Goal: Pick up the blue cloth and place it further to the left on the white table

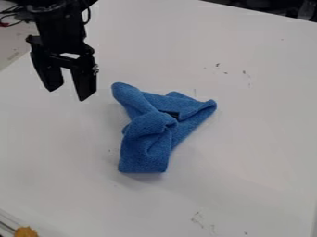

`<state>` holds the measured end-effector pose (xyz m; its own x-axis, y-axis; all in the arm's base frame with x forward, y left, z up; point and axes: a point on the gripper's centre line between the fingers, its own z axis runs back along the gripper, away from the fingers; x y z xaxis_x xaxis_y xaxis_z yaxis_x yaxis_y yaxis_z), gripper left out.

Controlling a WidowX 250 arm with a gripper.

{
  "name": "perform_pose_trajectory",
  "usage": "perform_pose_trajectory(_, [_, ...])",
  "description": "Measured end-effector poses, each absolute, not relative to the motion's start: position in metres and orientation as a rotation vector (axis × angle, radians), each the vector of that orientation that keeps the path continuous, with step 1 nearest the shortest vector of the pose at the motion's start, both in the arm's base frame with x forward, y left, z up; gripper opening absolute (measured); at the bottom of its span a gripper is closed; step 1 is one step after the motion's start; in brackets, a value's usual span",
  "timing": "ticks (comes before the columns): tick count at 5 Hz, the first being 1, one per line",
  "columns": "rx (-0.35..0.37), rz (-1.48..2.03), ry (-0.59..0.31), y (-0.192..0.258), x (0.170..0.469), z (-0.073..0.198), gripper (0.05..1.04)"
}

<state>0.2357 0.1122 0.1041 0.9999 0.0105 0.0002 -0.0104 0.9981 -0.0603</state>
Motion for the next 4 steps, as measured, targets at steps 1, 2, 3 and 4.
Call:
perform_pose_trajectory(1, [-0.074,0.008,0.029,0.111,0.235,0.096,1.0])
perform_pose_trajectory(2, [-0.055,-0.142,0.047,0.091,0.255,0.103,1.0])
perform_pose_trajectory(3, [-0.03,-0.227,0.016,0.074,0.273,0.112,1.0])
perform_pose_trajectory(4, [-0.018,-0.378,-0.078,0.042,0.296,0.11,1.0])
